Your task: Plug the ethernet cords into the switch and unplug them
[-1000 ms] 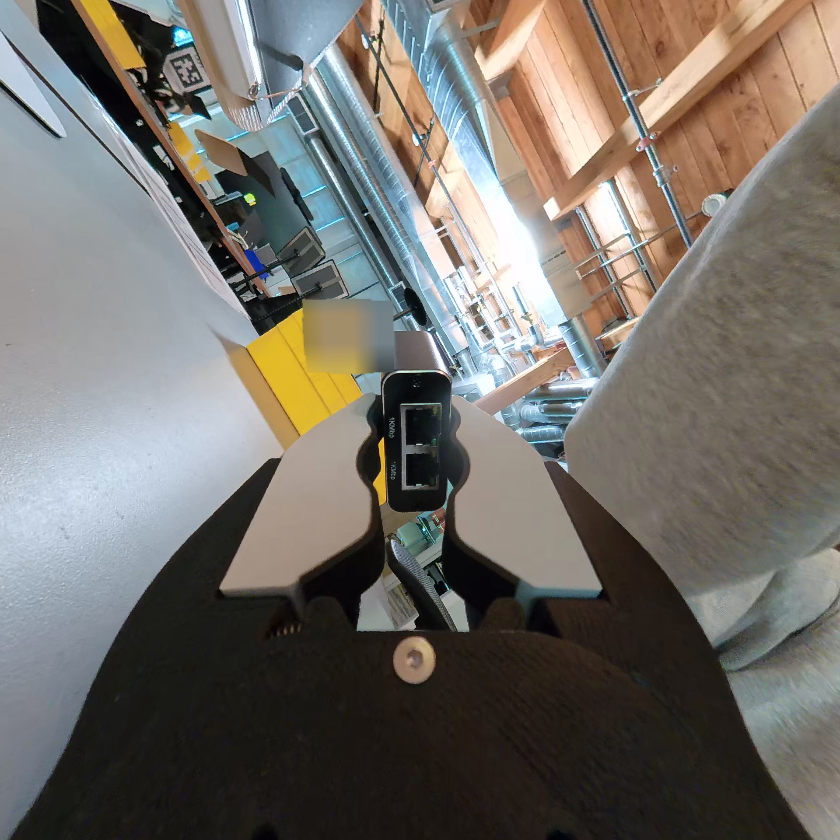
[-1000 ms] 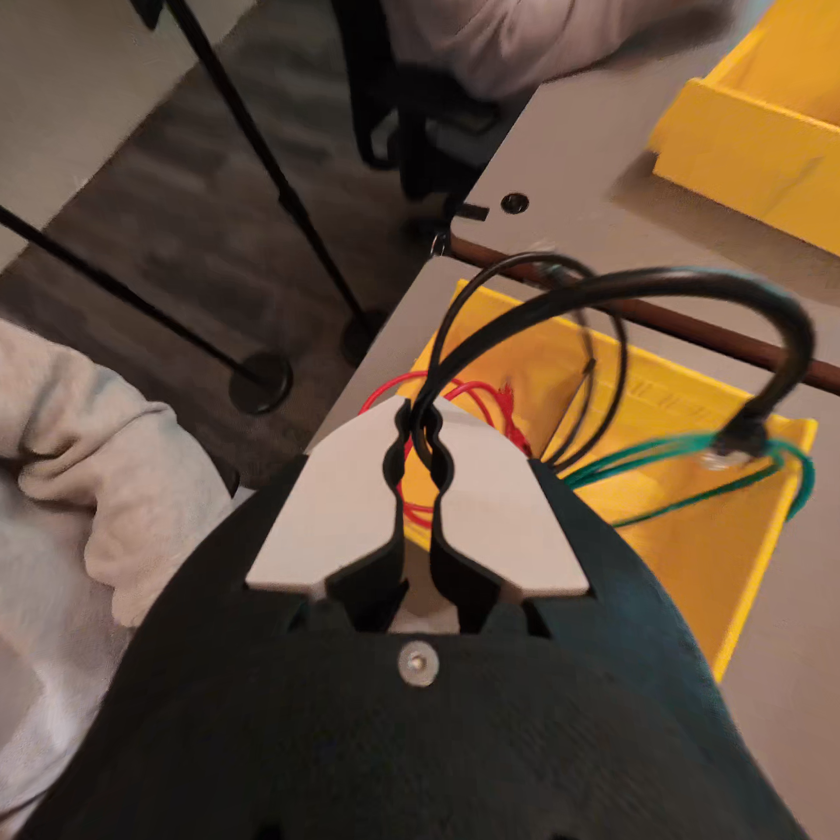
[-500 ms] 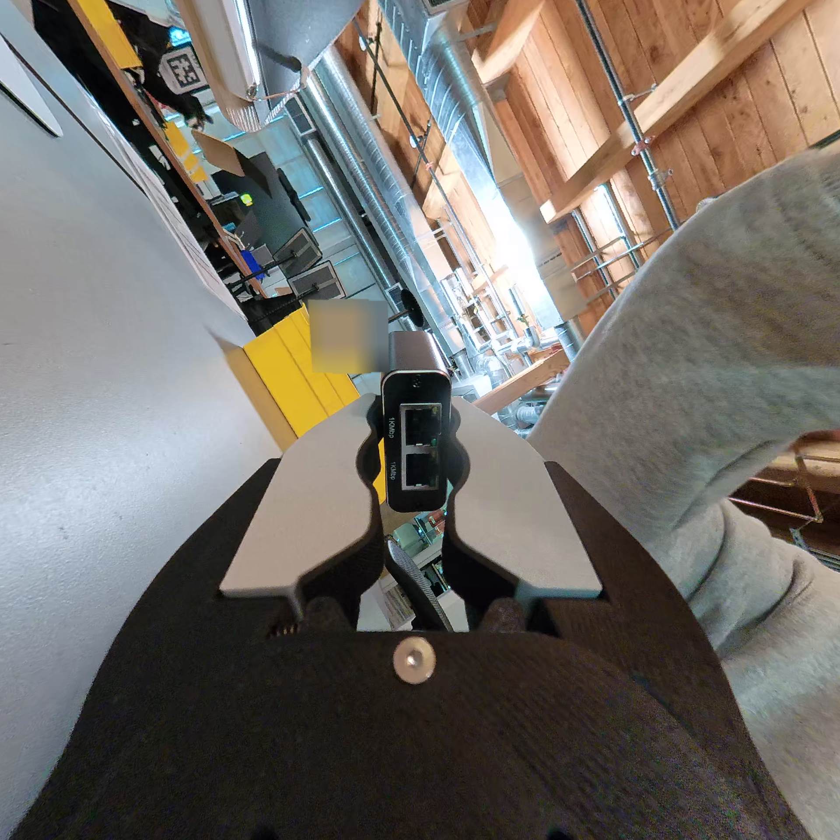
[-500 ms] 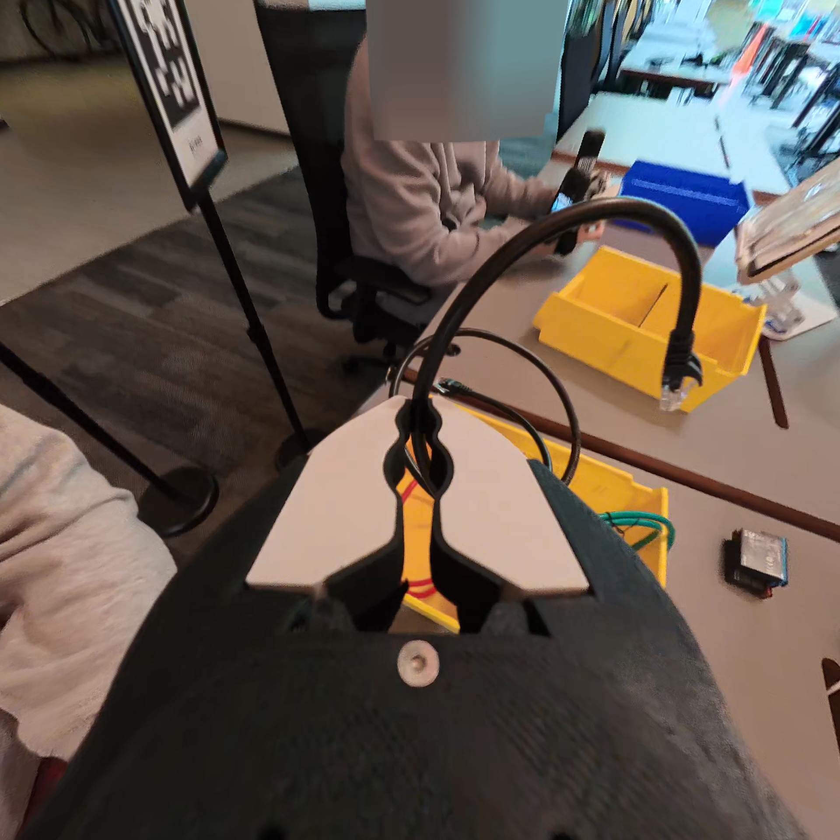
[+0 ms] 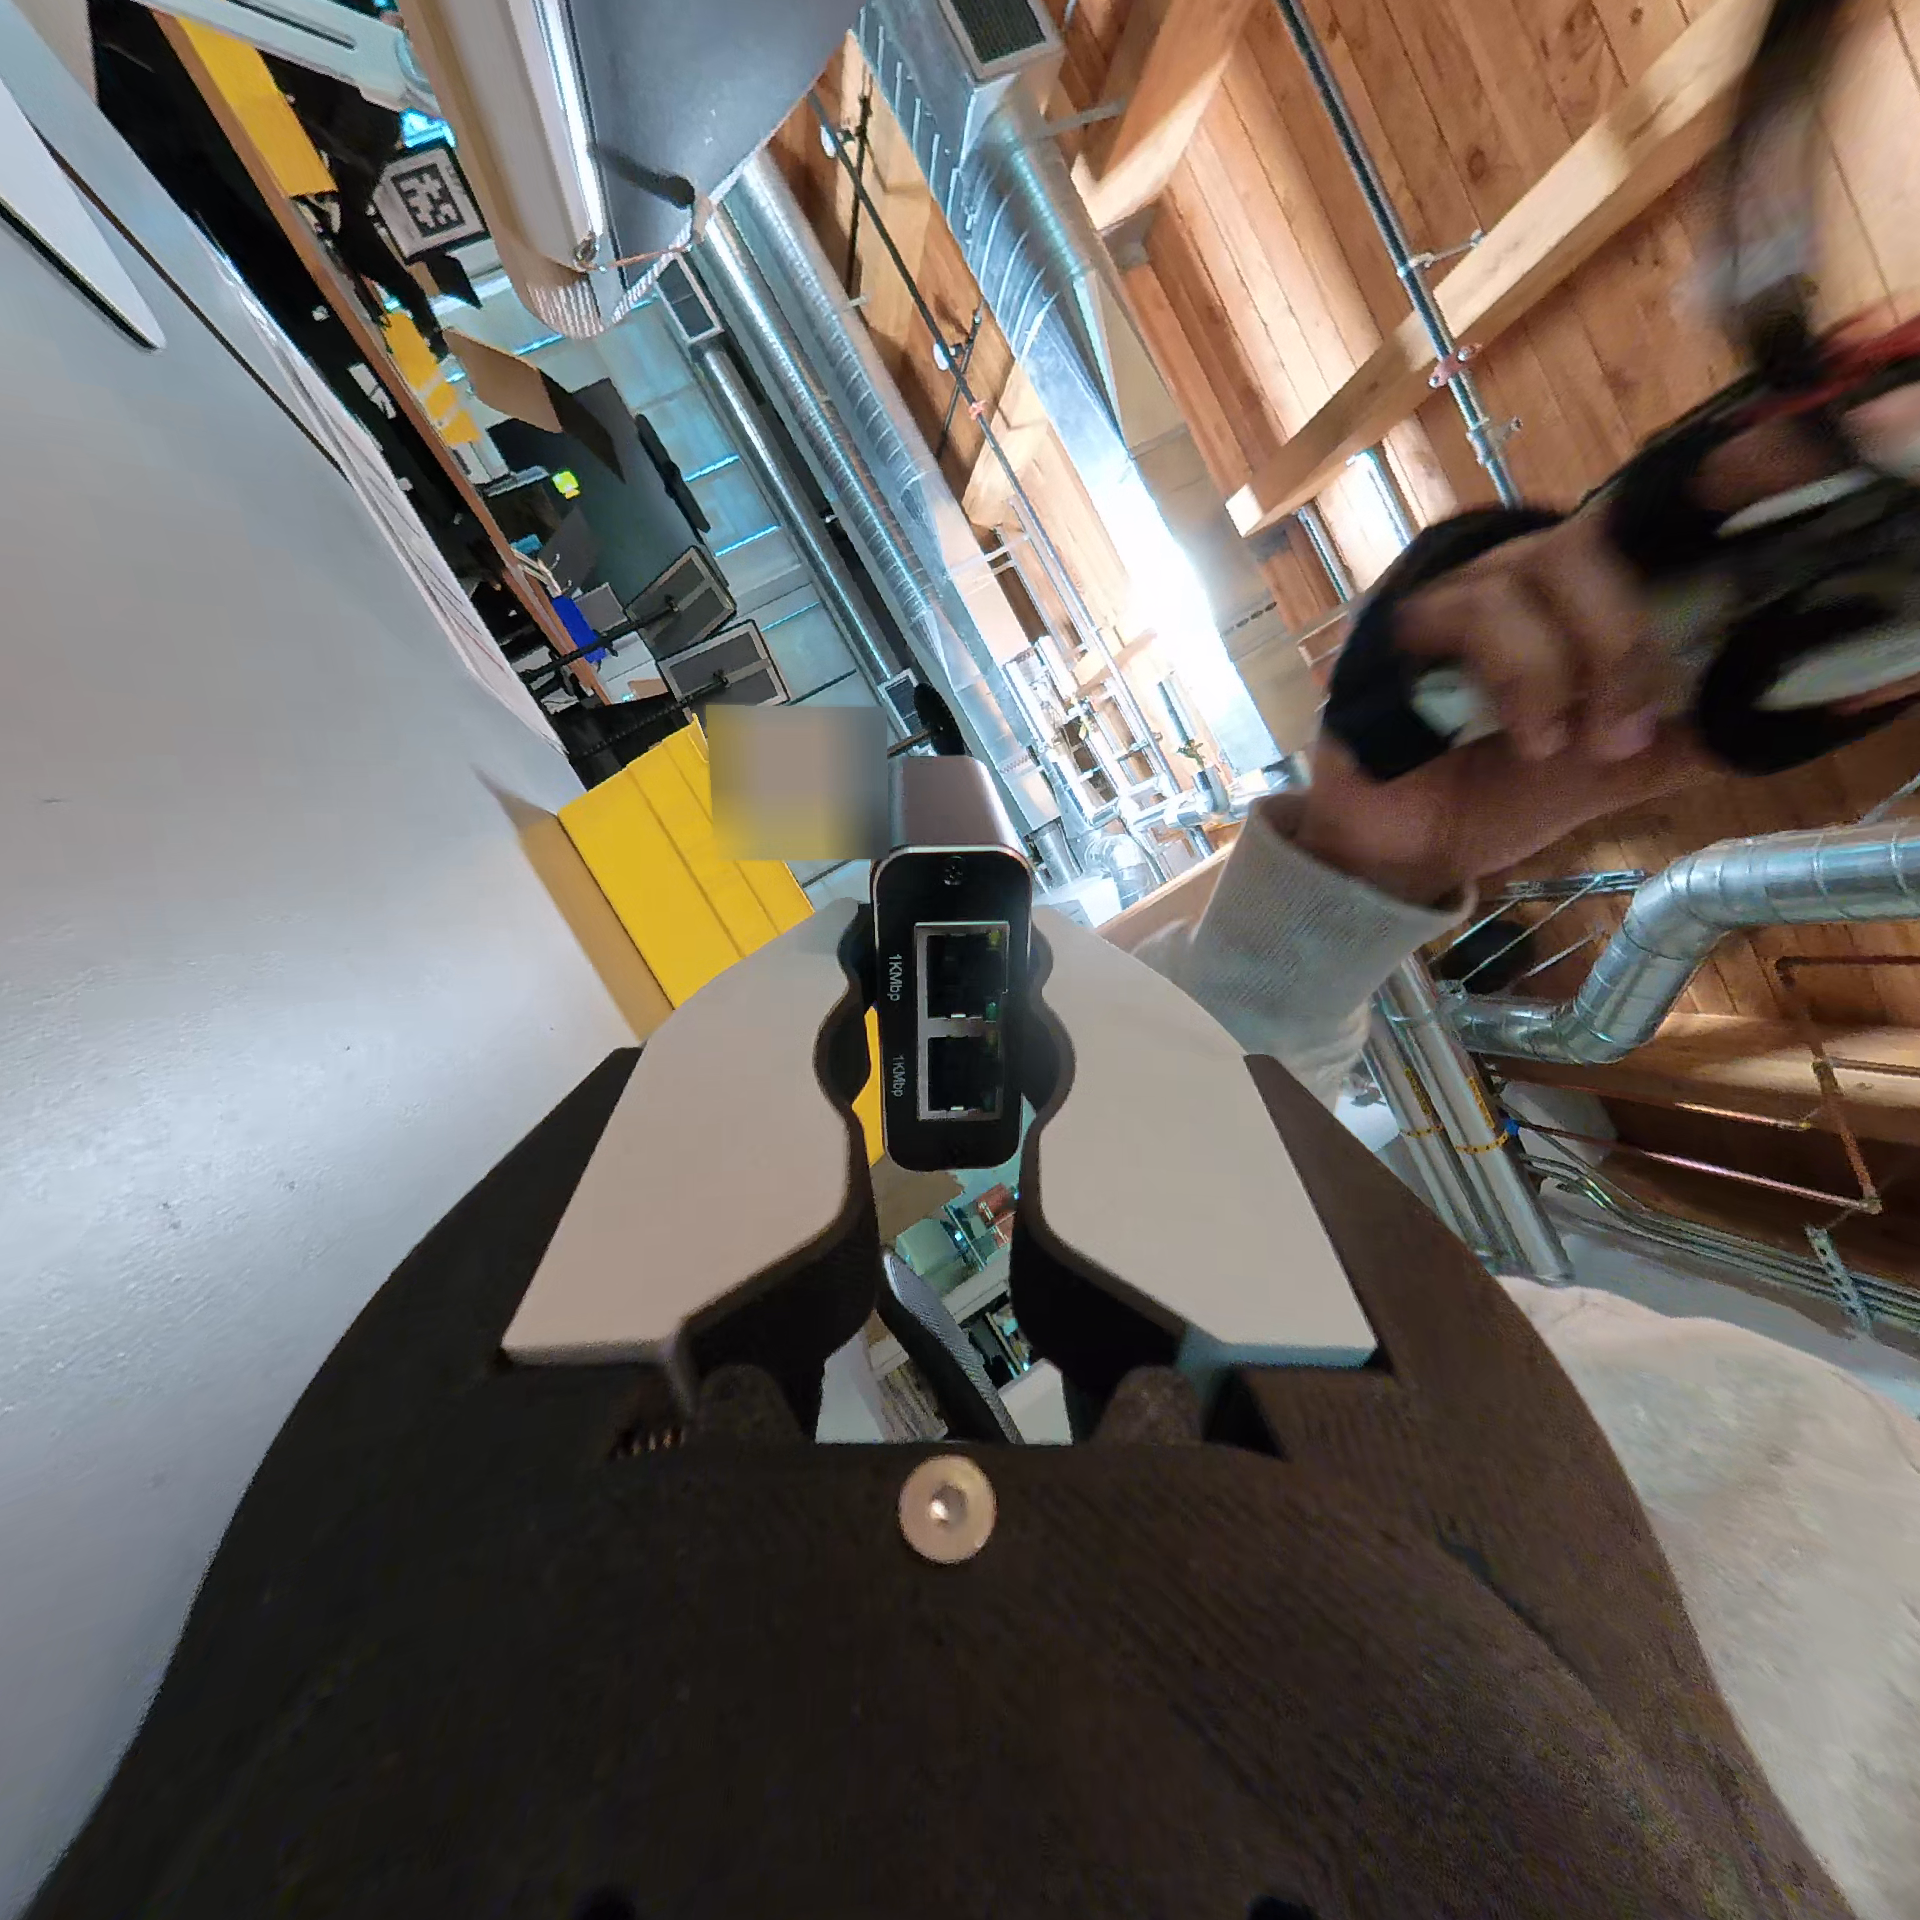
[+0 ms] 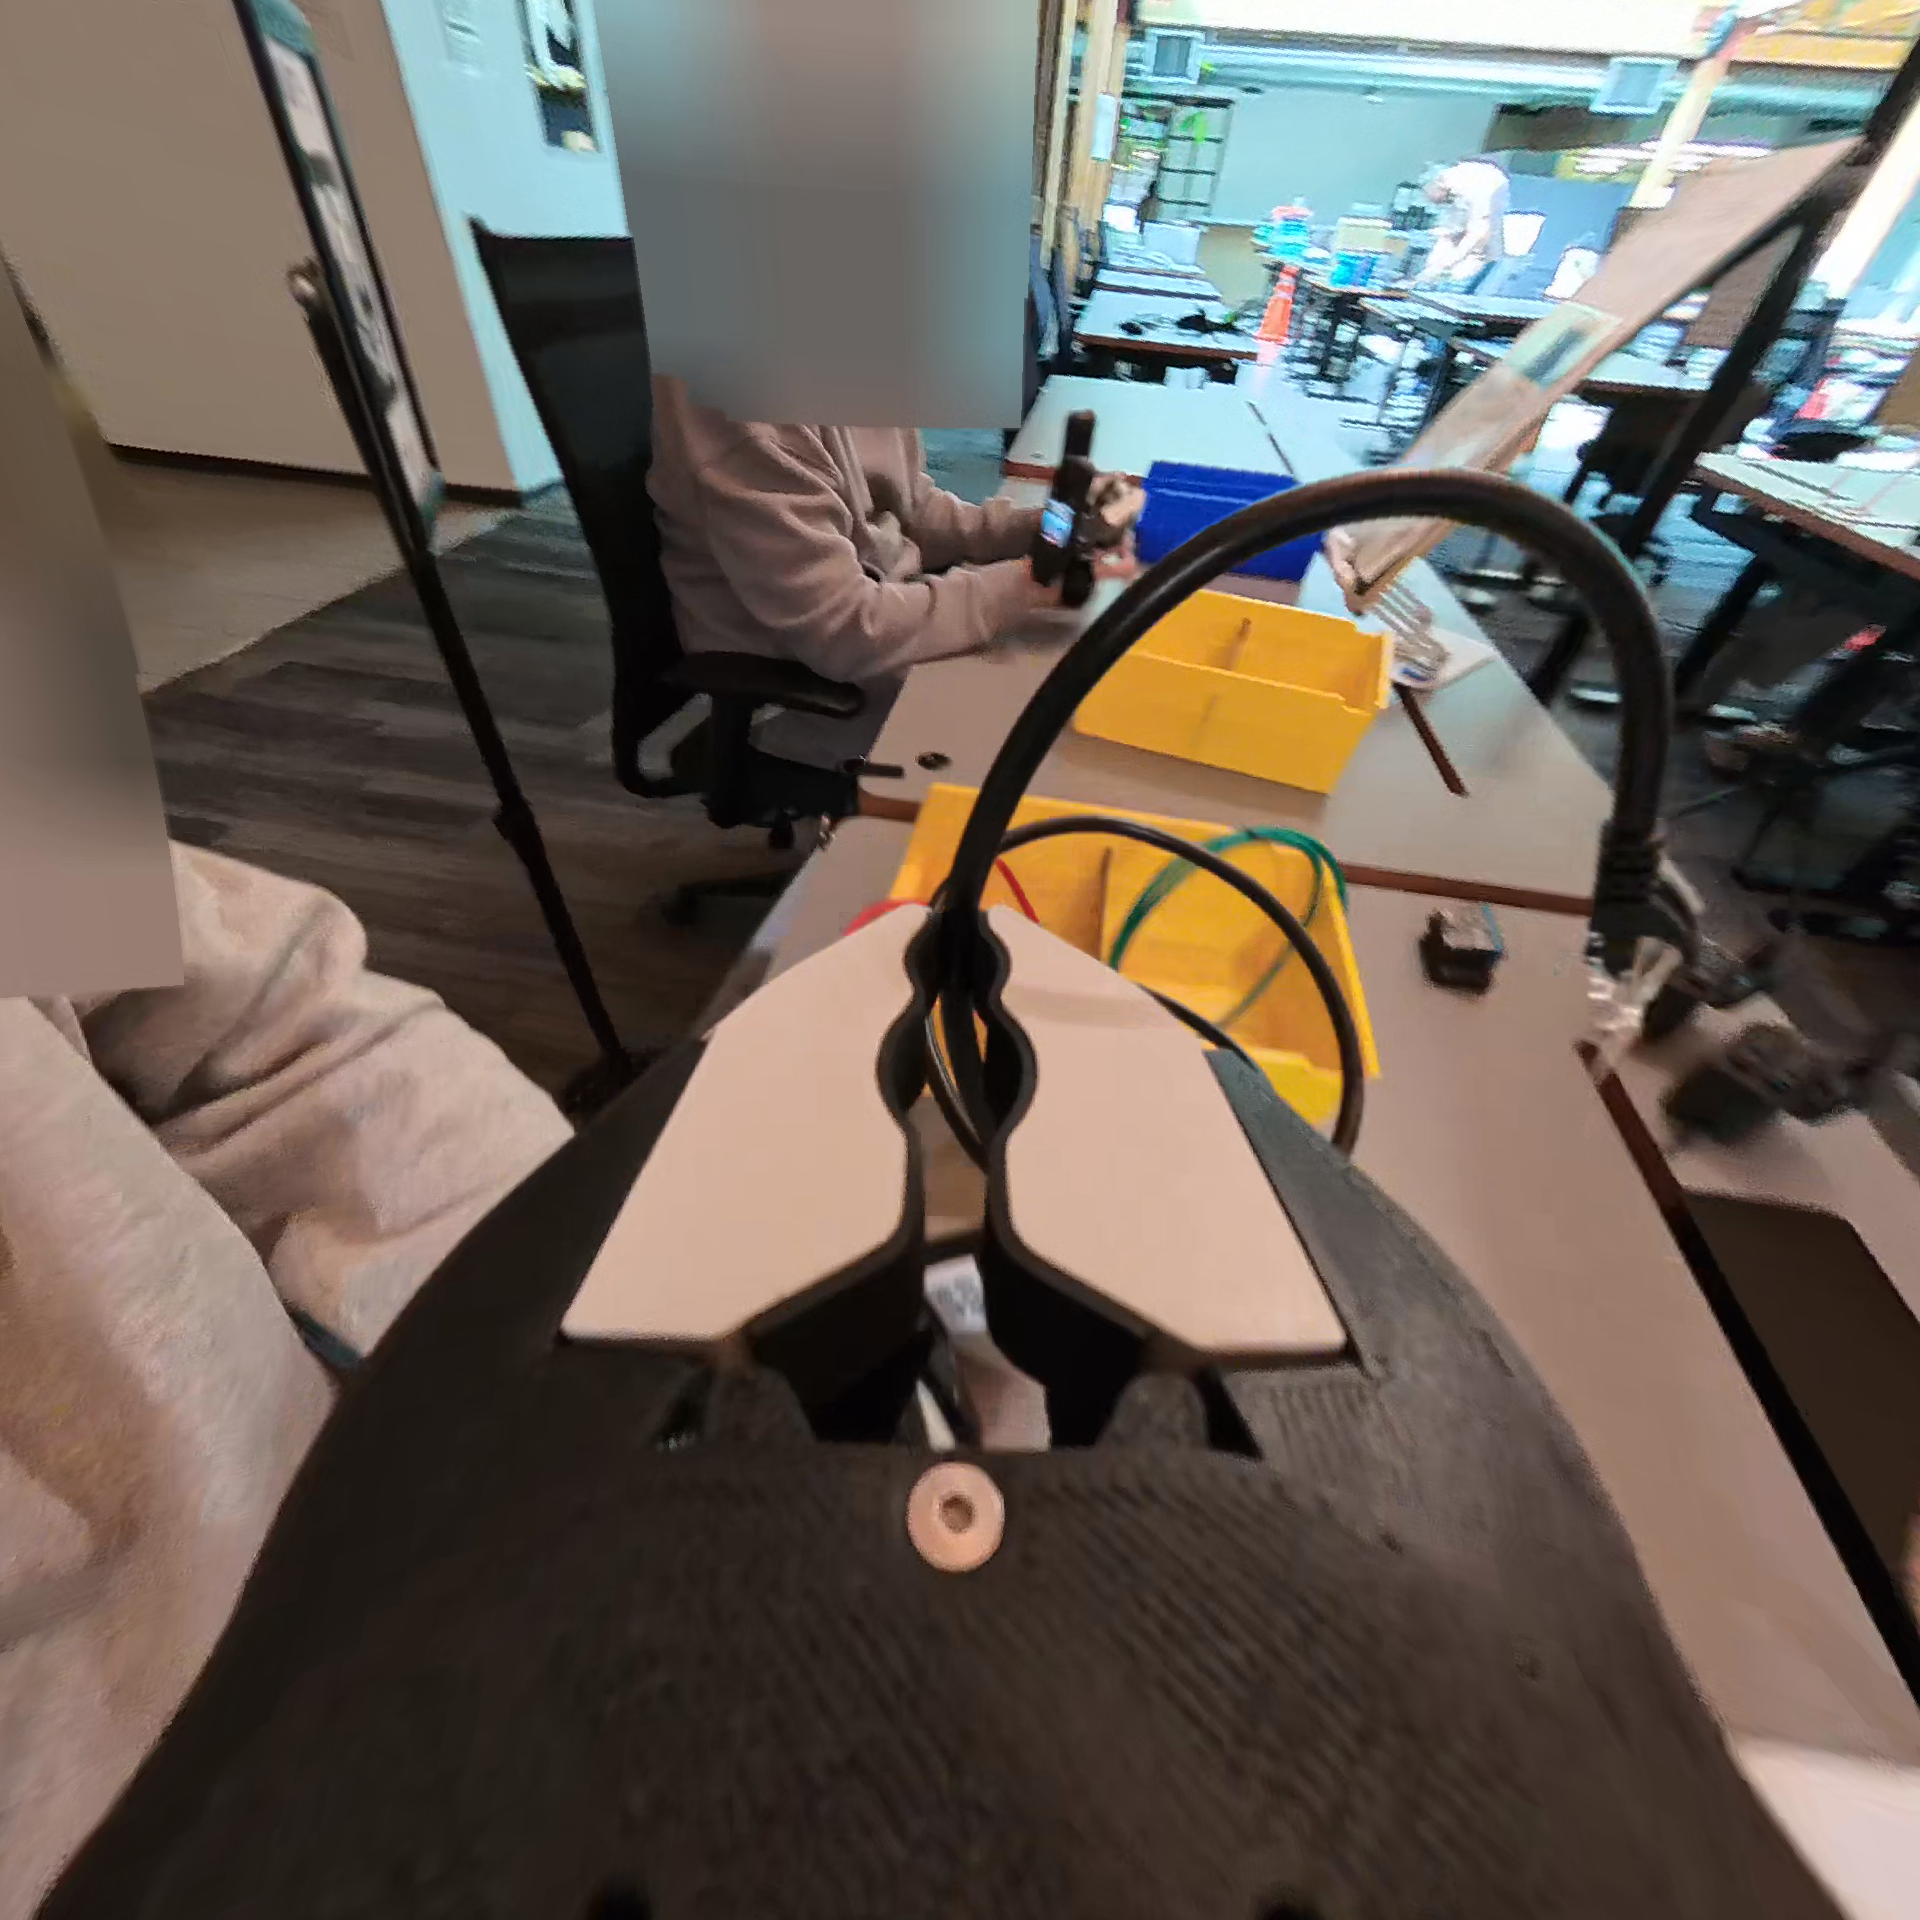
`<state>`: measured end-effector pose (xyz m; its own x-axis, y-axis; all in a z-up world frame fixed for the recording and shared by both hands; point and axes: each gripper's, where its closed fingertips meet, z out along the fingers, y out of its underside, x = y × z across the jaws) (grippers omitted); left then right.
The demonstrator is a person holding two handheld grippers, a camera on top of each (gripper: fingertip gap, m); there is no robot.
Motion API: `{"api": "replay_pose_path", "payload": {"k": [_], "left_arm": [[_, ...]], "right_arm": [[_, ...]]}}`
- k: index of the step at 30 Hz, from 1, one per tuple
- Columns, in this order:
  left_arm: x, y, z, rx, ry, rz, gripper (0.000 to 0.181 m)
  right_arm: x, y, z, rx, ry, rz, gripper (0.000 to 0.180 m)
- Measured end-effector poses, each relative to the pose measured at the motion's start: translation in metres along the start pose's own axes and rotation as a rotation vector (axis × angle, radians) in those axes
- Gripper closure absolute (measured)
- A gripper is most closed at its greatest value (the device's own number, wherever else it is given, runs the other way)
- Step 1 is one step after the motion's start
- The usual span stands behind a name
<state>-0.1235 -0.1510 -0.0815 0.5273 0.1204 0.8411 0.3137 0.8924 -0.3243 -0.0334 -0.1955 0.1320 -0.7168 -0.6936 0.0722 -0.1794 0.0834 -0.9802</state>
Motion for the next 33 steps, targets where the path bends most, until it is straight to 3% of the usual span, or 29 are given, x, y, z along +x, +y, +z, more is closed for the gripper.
{"api": "replay_pose_path", "payload": {"k": [4, 13, 17, 21, 27, 31, 33], "left_arm": [[0.002, -0.005, -0.003, 0.034, 0.006, 0.010, 0.158], [0.017, -0.032, -0.024, 0.251, 0.033, 0.131, 0.157], [0.031, -0.034, -0.026, 0.248, 0.124, 0.123, 0.157], [0.030, -0.029, -0.023, 0.218, 0.124, 0.112, 0.157], [0.028, -0.019, -0.015, 0.157, 0.137, 0.097, 0.157], [0.025, -0.015, -0.012, 0.127, 0.130, 0.077, 0.158], [0.023, -0.012, -0.010, 0.110, 0.118, 0.065, 0.158]], "right_arm": [[-0.013, 0.043, -0.057, -0.110, 0.197, -0.069, 0.175], [-0.072, 0.138, -0.127, -0.054, 0.251, 0.211, 0.175], [-0.087, 0.190, -0.136, -0.055, 0.258, 0.306, 0.175], [-0.097, 0.234, -0.141, -0.165, 0.222, 0.341, 0.175], [-0.113, 0.266, -0.153, -0.364, 0.121, 0.352, 0.175], [-0.106, 0.287, -0.166, -0.531, 0.197, 0.318, 0.173], [-0.105, 0.291, -0.173, -0.595, 0.219, 0.320, 0.162]]}}
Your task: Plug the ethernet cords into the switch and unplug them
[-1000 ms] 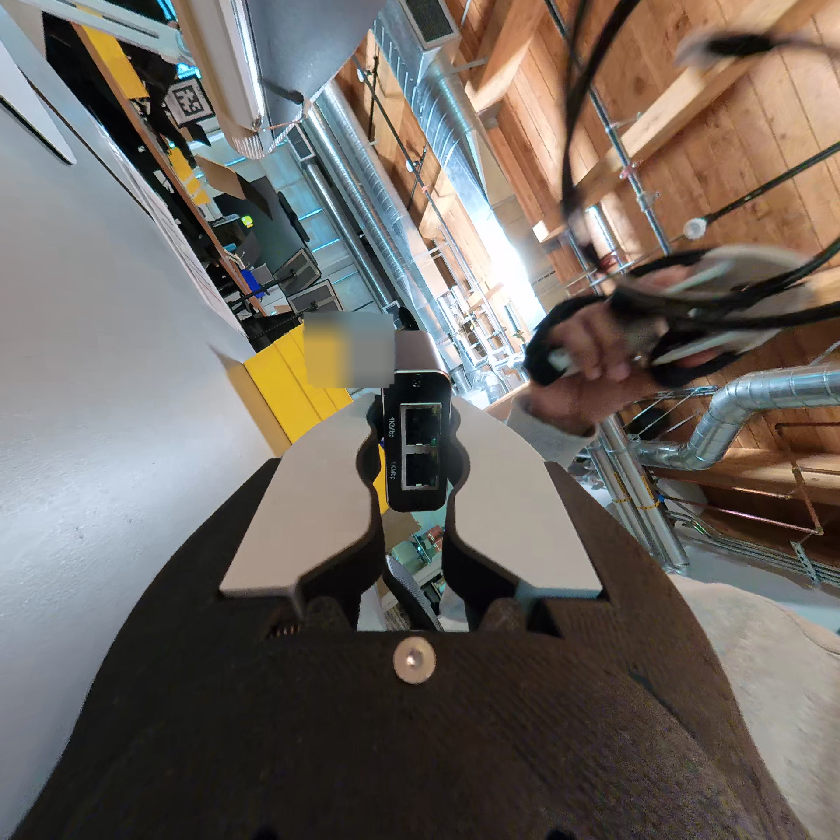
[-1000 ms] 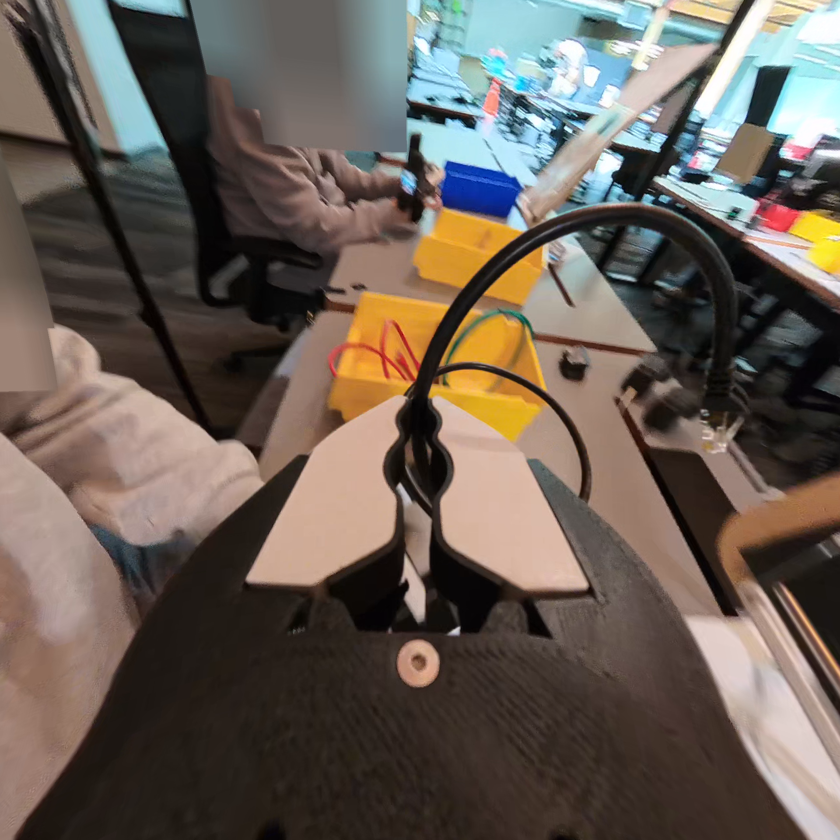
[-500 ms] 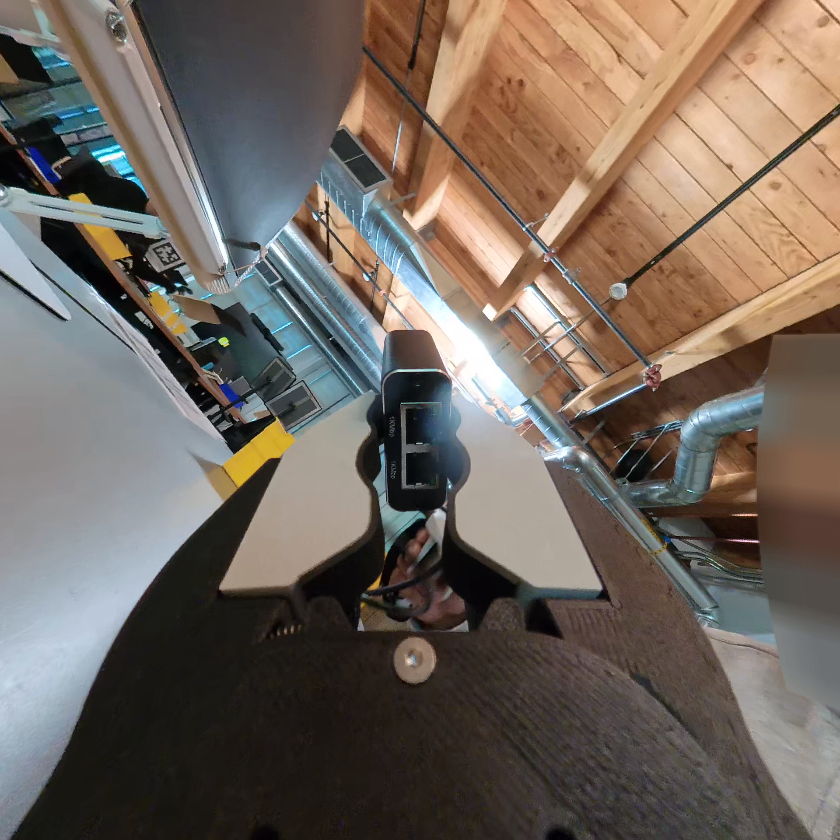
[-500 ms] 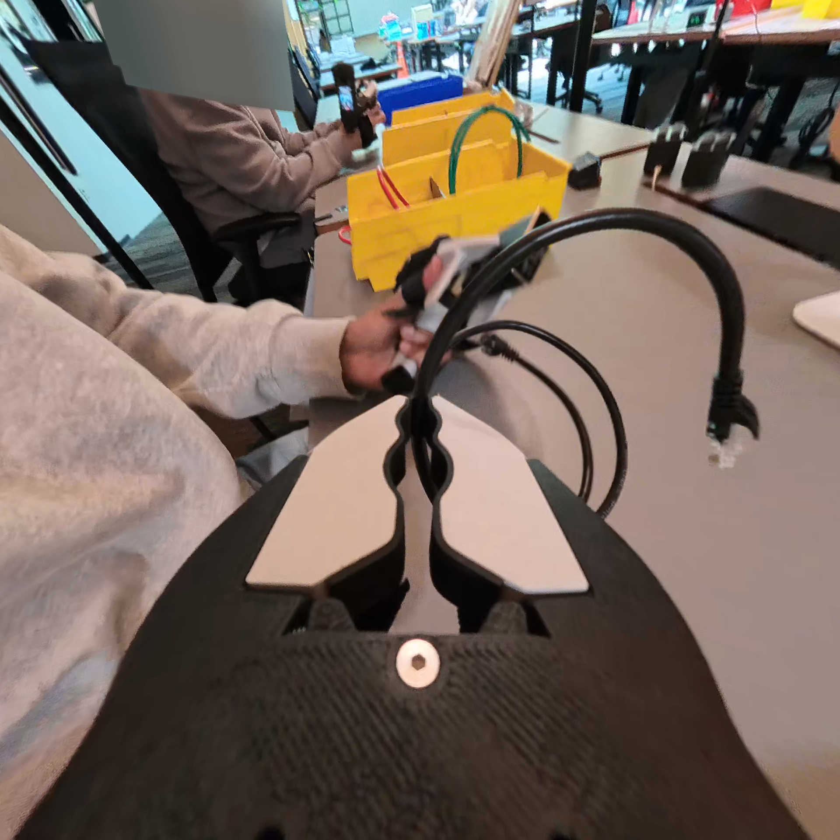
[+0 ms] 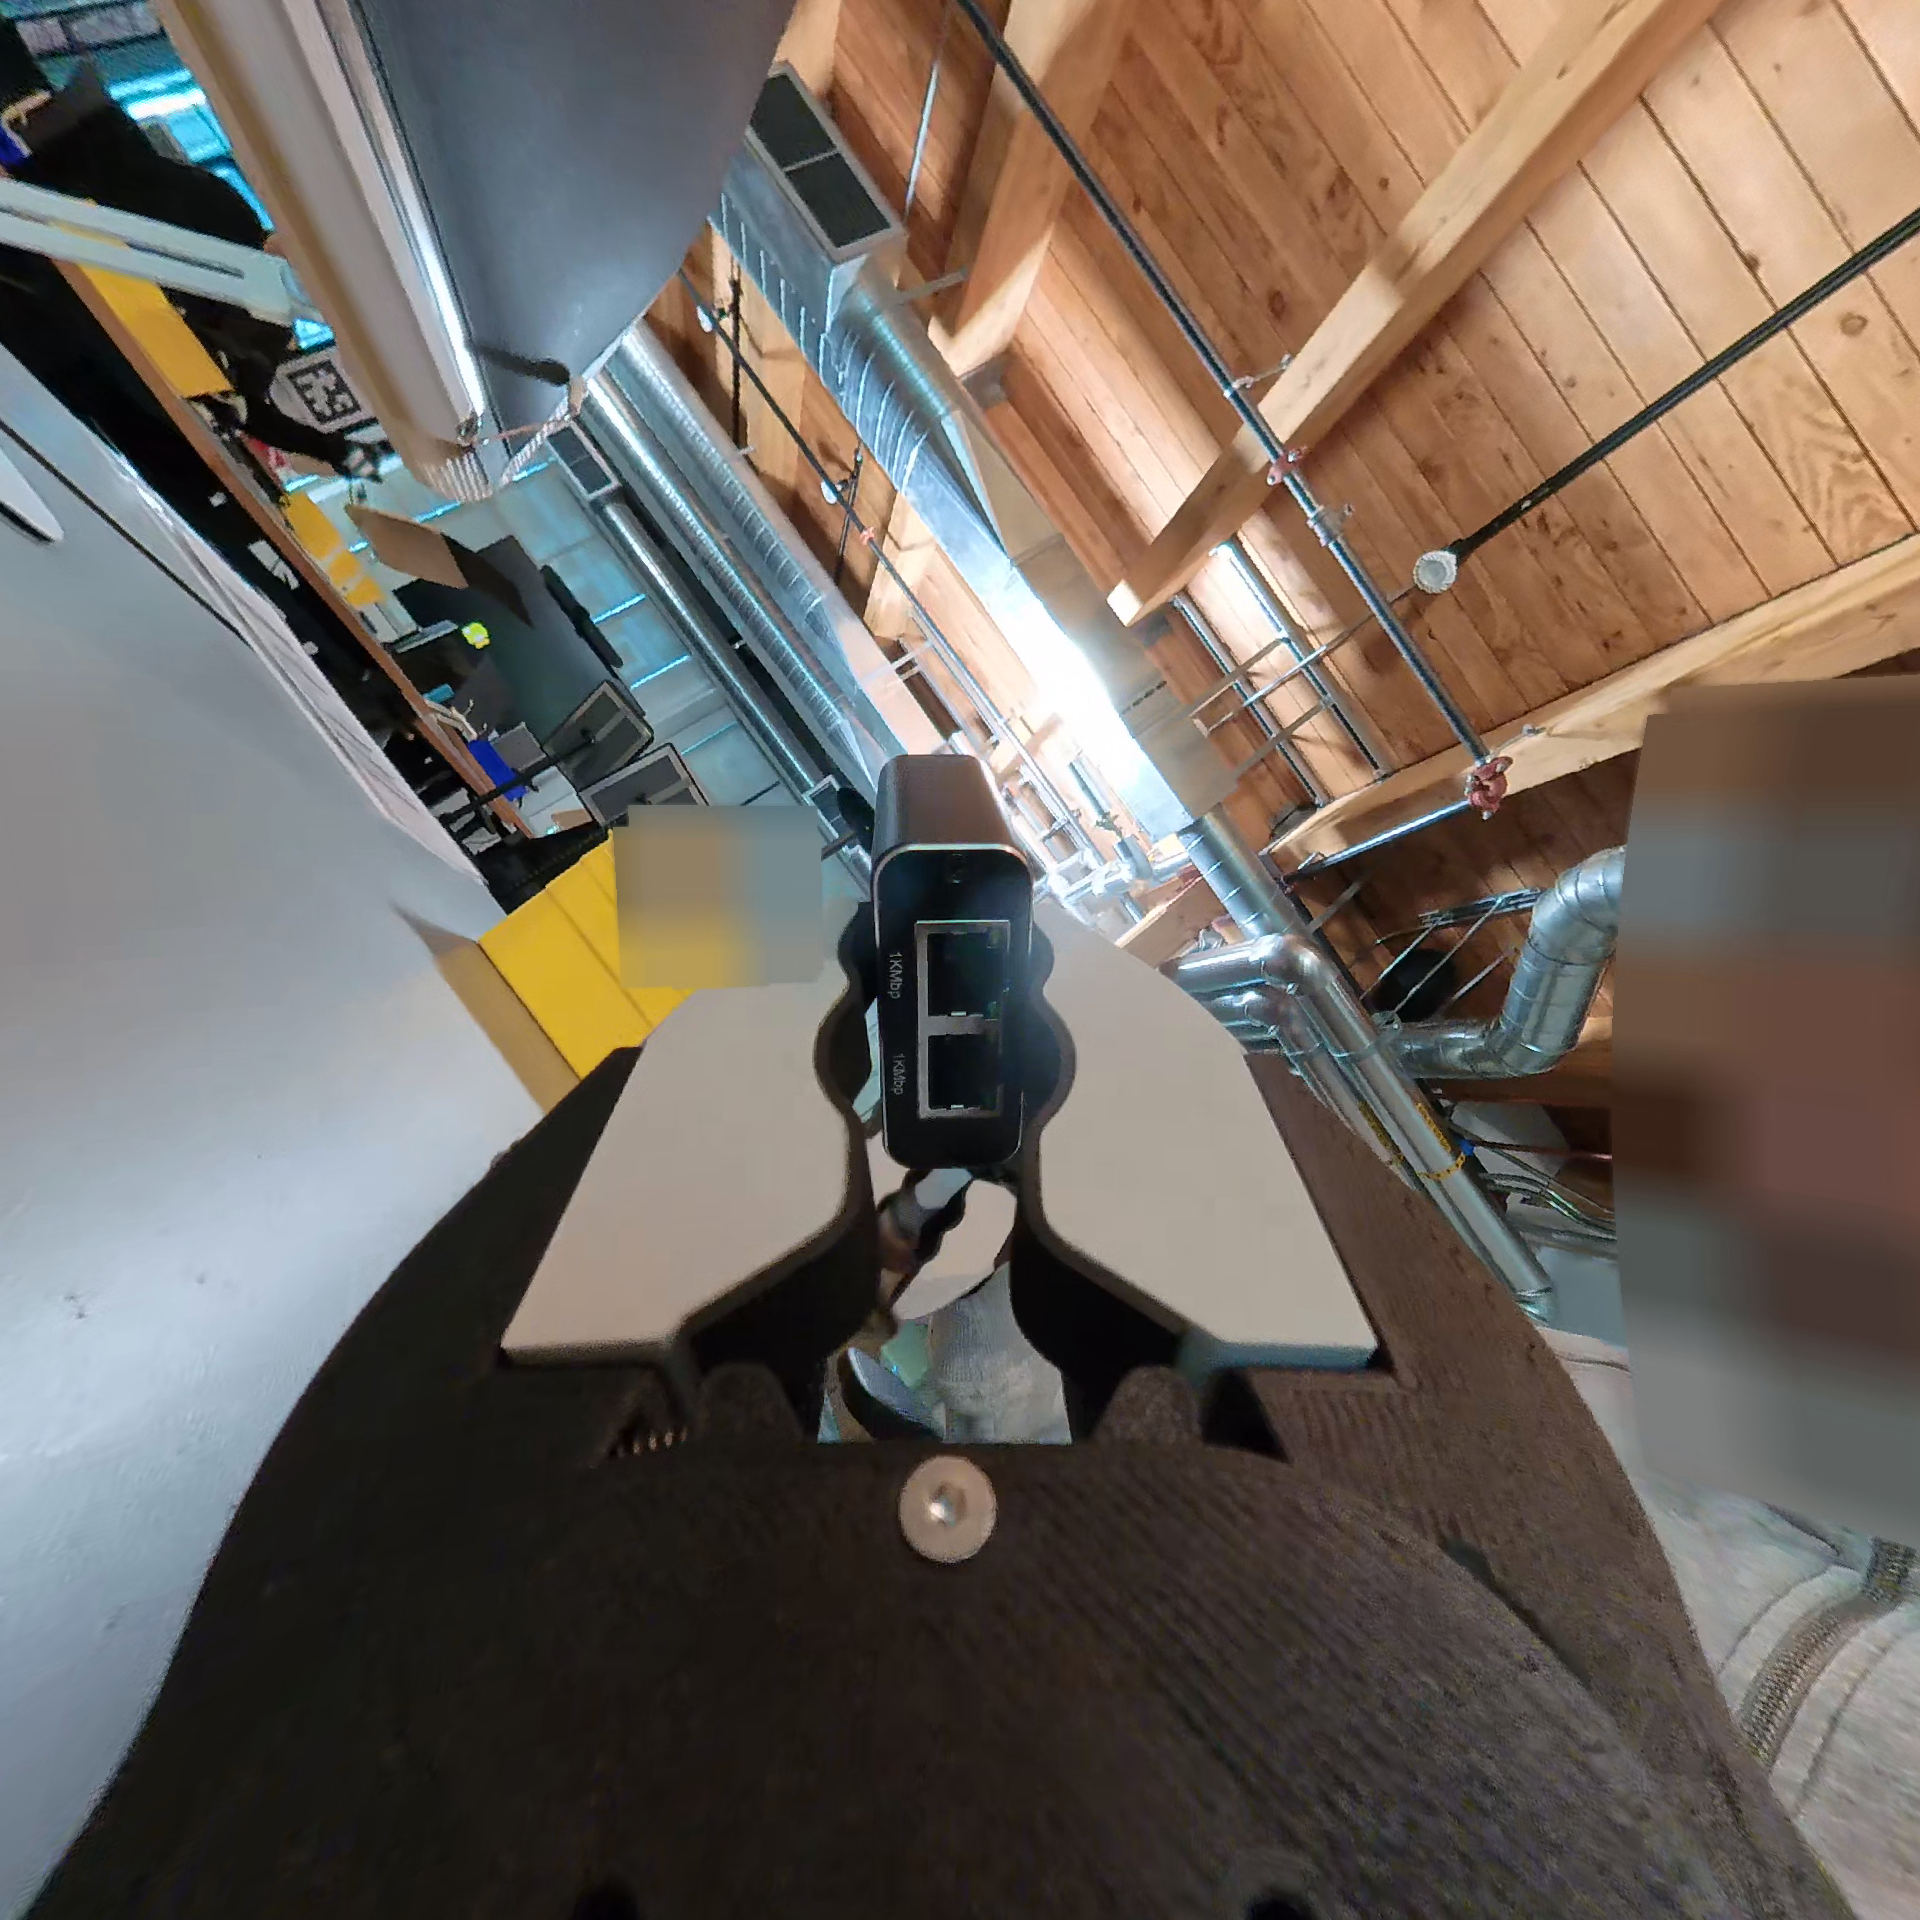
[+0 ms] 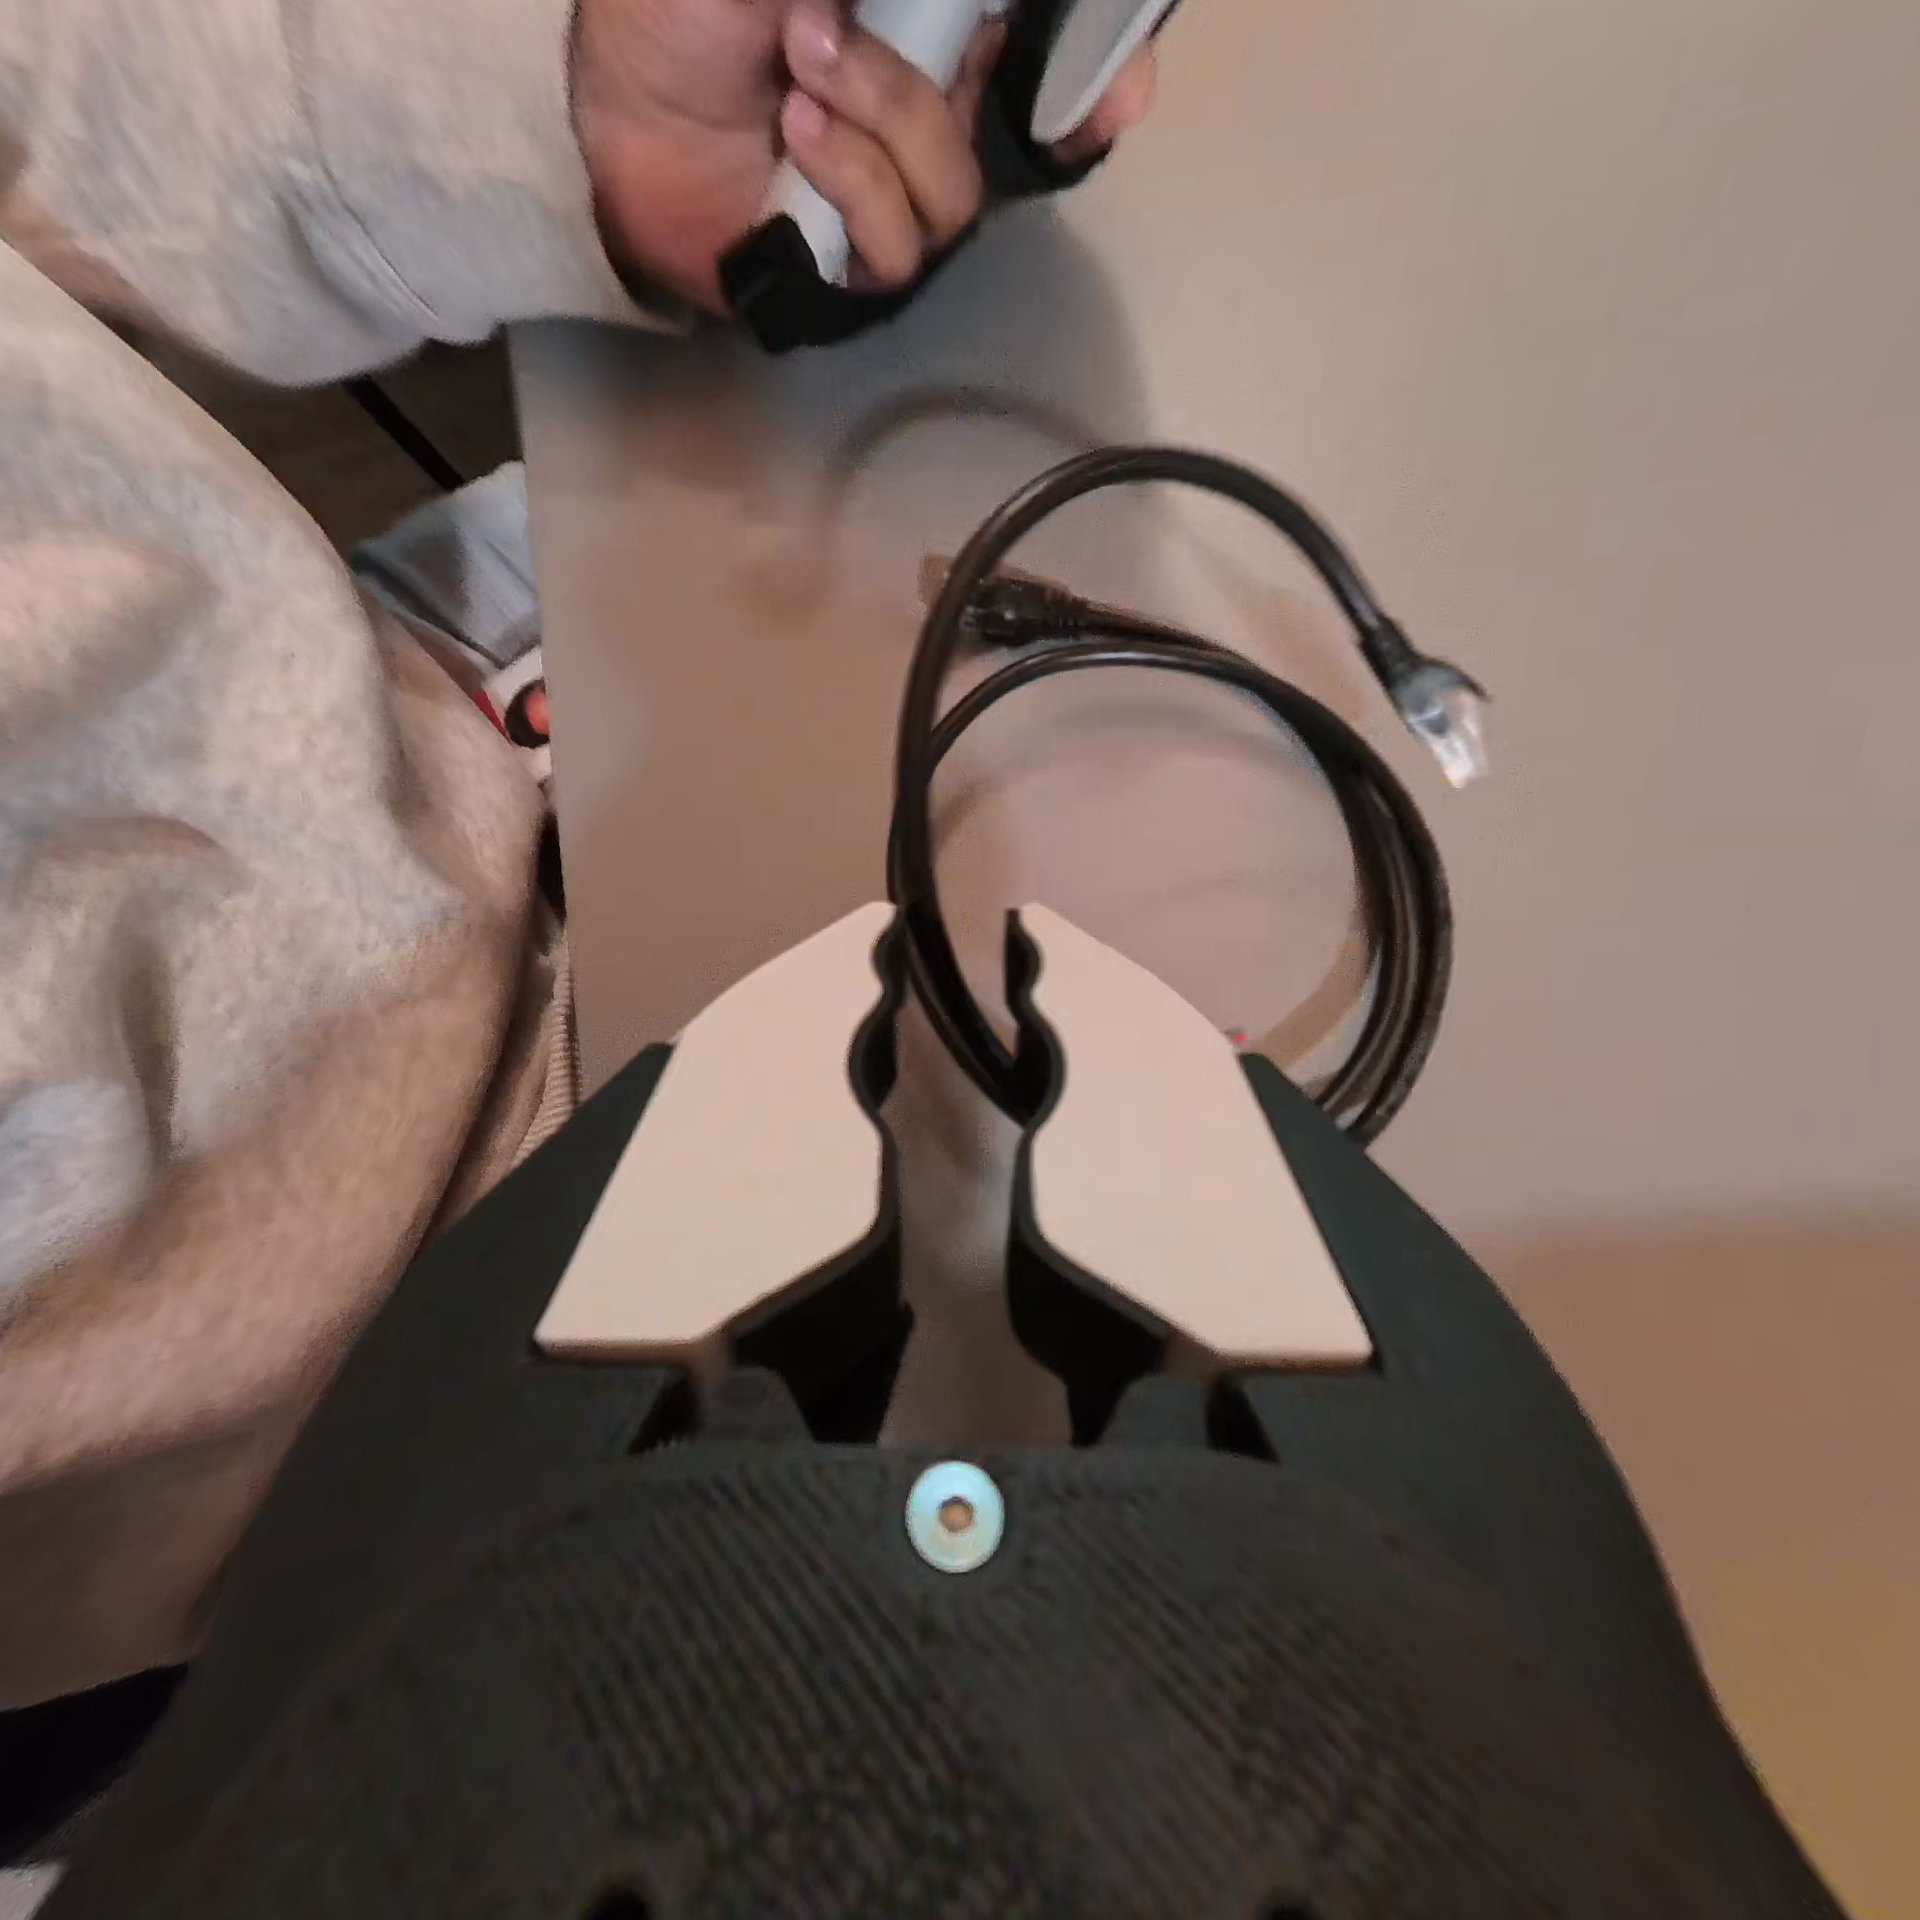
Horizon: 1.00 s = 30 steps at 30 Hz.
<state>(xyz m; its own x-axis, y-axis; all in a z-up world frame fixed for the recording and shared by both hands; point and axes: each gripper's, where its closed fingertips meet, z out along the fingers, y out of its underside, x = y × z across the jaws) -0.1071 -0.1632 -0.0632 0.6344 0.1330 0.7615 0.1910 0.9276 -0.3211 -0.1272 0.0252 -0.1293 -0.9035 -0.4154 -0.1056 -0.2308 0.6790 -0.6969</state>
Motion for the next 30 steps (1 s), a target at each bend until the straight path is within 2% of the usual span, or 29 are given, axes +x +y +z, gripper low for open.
{"api": "replay_pose_path", "payload": {"k": [1, 3, 8, 11, 13, 15, 17, 20, 23, 26, 30], "left_arm": [[-0.001, 0.001, 0.000, -0.005, -0.006, -0.004, 0.158], [-0.001, 0.002, 0.001, -0.006, -0.007, -0.006, 0.157], [-0.001, 0.003, 0.001, -0.010, -0.007, -0.009, 0.158], [-0.002, 0.003, 0.001, -0.011, -0.009, -0.009, 0.158], [-0.002, 0.004, 0.001, -0.016, -0.010, -0.009, 0.158], [-0.002, 0.005, 0.002, -0.020, -0.013, -0.008, 0.158], [-0.003, 0.006, 0.002, -0.022, -0.016, -0.008, 0.158], [-0.004, 0.006, 0.003, -0.026, -0.021, -0.003, 0.158], [-0.004, 0.008, 0.003, -0.032, -0.024, 0.000, 0.157], [-0.004, 0.008, 0.003, -0.034, -0.024, -0.001, 0.158], [-0.004, 0.008, 0.002, -0.034, -0.023, -0.005, 0.157]], "right_arm": [[0.002, 0.000, -0.003, -0.009, 0.011, 0.013, 0.153], [0.007, -0.009, -0.010, 0.036, 0.045, 0.043, 0.150], [0.020, -0.047, -0.024, 0.258, 0.123, 0.151, 0.160], [0.029, -0.060, -0.009, 0.382, 0.177, 0.281, 0.165], [0.034, -0.056, 0.008, 0.383, 0.205, 0.347, 0.157], [0.045, -0.056, 0.016, 0.401, 0.283, 0.363, 0.137], [0.051, -0.060, 0.017, 0.438, 0.321, 0.362, 0.137], [0.053, -0.053, 0.030, 0.402, 0.292, 0.425, 0.143], [0.048, -0.042, 0.051, 0.291, 0.227, 0.481, 0.146], [0.033, -0.048, 0.065, 0.246, 0.176, 0.447, 0.153], [0.022, -0.044, 0.082, 0.111, 0.246, 0.312, 0.140]]}}
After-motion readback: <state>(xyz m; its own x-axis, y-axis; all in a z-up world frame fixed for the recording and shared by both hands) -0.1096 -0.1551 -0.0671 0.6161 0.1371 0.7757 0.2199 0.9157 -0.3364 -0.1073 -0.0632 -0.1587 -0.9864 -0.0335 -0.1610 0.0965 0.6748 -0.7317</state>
